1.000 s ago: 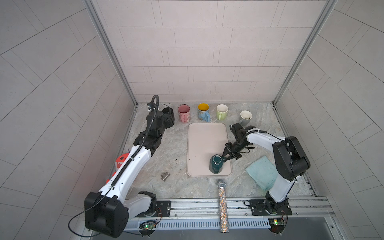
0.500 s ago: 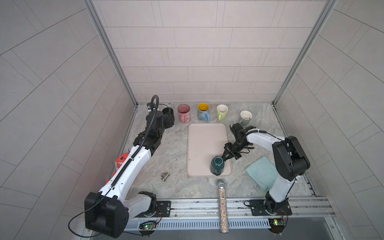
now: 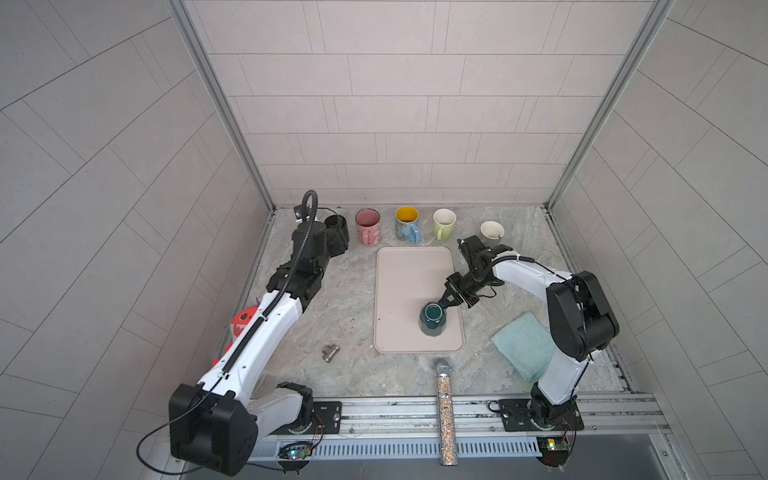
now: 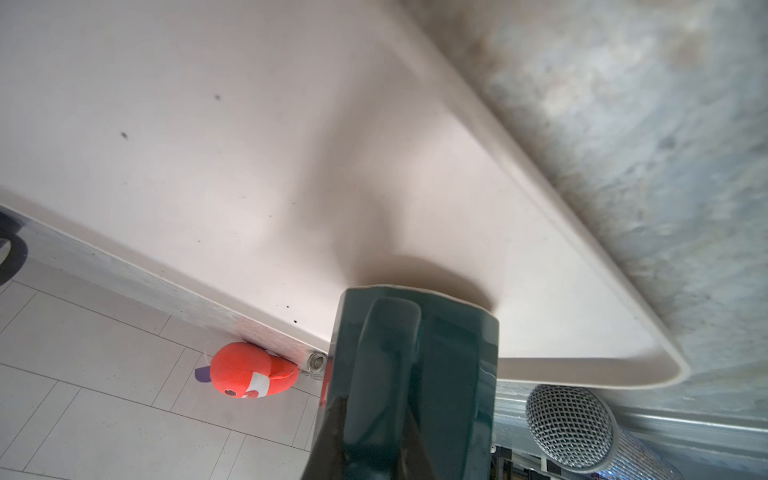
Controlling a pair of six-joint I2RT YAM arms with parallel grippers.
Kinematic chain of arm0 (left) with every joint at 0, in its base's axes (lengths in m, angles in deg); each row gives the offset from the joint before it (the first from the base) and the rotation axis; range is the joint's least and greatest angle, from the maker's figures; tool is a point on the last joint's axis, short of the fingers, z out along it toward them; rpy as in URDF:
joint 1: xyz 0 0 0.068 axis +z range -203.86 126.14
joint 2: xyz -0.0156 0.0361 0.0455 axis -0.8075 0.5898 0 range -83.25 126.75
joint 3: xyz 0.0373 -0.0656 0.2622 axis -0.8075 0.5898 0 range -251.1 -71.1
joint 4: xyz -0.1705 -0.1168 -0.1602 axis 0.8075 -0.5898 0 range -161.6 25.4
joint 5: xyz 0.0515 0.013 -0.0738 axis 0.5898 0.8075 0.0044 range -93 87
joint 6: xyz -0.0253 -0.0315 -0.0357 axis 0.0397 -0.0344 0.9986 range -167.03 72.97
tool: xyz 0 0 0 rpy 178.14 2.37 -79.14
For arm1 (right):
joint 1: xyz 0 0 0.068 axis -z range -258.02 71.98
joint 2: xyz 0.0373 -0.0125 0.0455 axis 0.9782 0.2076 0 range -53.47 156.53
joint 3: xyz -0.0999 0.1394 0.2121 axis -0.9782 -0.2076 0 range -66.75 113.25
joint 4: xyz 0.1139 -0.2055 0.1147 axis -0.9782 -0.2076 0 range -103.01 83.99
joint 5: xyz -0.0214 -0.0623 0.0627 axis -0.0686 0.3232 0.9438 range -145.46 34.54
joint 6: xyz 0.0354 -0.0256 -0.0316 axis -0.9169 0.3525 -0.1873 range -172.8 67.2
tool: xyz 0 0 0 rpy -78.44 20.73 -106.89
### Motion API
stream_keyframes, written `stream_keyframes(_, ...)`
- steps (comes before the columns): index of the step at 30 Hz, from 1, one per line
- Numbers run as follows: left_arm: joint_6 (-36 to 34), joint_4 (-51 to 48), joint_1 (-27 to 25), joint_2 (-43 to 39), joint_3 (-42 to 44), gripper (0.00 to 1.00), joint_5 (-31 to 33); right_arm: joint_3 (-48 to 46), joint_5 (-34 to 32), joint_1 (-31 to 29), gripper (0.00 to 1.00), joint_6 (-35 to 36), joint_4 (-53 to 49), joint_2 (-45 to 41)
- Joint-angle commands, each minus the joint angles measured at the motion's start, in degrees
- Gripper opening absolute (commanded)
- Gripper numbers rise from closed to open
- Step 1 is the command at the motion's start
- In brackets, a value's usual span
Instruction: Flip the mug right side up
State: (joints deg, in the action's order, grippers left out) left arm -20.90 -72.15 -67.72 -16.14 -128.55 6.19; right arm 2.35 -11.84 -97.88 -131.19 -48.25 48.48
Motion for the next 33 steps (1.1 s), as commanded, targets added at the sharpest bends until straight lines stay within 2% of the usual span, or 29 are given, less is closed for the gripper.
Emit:
stream_keyframes(1,0.2,0.3,0.5,-0.7,0.2,0.7,0.0,0.9,1.1,-0.2,0.0,0.2,2.8,-1.9)
stream_keyframes(7,0.6,0.2,0.7,0.3,-0.7,0.7,-1.0,-0.2,2.7,-0.2,0.0,1.1,11.1,-2.9)
stream_keyframes(17,0.6,-1.1,0.9,1.5,-2.7,0.7,-1.8,1.6,2.5,-0.2,0.0,7.1,15.6,-2.8)
stream_keyframes(33,3.4,-2.8,0.9,5.4,-7.7,0.69,-7.1,-0.1,6.2,-0.3,0.0,11.5,31.4,-3.1)
